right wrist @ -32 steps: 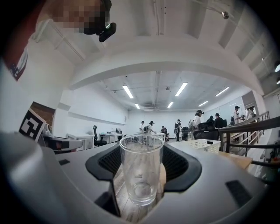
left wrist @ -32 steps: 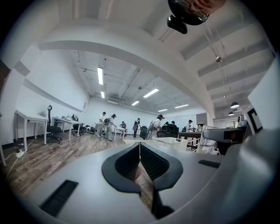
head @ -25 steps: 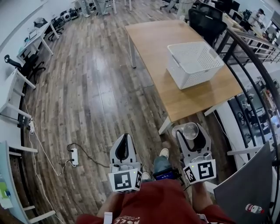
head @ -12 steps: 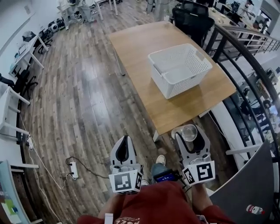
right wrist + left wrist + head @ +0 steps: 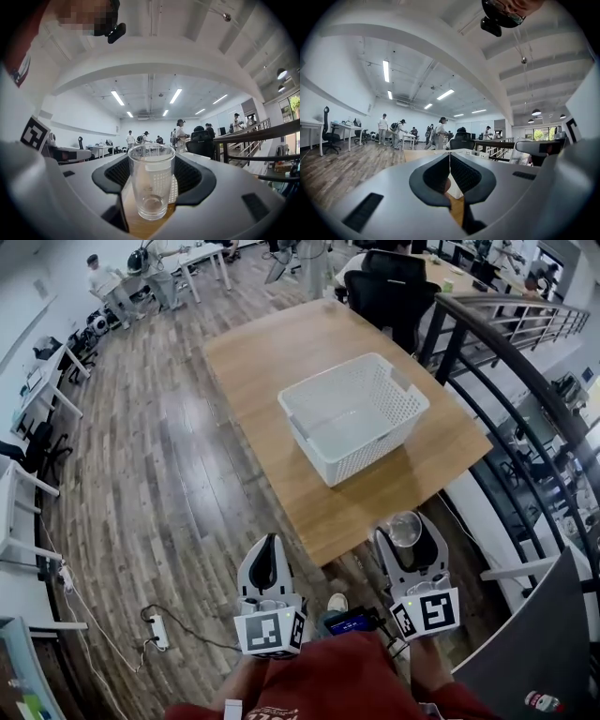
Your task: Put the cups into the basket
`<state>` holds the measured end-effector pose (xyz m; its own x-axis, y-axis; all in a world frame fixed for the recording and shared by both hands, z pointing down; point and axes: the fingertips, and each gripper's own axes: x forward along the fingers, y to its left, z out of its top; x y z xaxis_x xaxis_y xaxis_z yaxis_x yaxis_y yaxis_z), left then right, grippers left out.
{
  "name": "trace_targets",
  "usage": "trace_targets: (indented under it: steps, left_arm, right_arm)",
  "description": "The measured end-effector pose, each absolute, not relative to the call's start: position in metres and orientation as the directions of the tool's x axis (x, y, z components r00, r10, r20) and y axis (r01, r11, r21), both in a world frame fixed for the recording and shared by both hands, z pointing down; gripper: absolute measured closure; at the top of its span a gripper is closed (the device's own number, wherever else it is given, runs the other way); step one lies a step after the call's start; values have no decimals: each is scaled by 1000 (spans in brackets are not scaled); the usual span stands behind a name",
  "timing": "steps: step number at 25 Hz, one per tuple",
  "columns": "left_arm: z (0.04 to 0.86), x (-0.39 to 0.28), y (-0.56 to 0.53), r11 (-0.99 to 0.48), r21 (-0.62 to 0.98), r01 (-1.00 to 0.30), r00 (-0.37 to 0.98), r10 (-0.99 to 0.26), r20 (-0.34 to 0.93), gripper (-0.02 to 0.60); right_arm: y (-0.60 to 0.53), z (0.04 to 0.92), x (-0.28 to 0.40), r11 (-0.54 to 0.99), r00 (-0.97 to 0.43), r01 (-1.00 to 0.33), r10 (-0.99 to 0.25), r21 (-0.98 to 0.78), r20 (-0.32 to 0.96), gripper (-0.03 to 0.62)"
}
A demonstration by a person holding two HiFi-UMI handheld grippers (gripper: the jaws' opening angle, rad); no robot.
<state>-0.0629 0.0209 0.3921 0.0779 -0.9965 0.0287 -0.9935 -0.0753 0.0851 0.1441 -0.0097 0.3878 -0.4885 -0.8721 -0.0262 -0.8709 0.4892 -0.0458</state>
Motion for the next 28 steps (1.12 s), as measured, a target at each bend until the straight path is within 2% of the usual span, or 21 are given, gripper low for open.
trace_targets:
  steps: [13,28]
  left_arm:
    - [386,-30,-53,-72,115,-991,78,-996,40,573]
    - [387,-56,-106,-105,146,-984,107,-994,7,573]
  right_arm:
    - [-84,381,179,503,-500,-862,-864,-65,-60,312]
    - [-123,373,146,502,-499,-864,-864,-41,-67,312]
